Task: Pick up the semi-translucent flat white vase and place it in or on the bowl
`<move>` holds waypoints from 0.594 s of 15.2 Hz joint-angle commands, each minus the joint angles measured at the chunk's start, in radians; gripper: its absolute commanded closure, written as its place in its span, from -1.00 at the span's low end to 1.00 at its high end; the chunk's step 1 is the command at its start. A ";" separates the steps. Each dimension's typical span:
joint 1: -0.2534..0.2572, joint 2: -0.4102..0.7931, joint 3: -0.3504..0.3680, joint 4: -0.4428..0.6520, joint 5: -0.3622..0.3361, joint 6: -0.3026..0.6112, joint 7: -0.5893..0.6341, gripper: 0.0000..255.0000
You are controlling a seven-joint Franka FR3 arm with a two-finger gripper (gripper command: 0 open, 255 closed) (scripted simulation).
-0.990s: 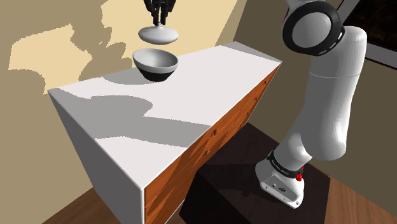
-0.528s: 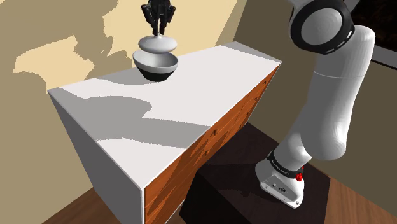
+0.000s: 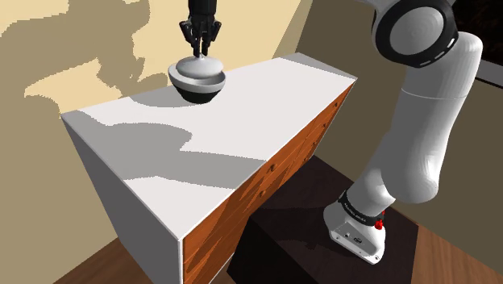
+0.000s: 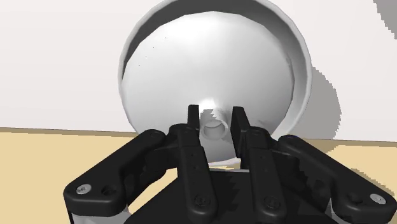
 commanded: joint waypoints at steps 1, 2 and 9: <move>0.000 -0.002 0.000 -0.005 0.000 0.004 0.000 1.00; 0.000 -0.002 0.000 -0.005 0.000 0.004 0.000 1.00; 0.000 -0.002 0.000 -0.005 0.000 0.004 0.000 -1.00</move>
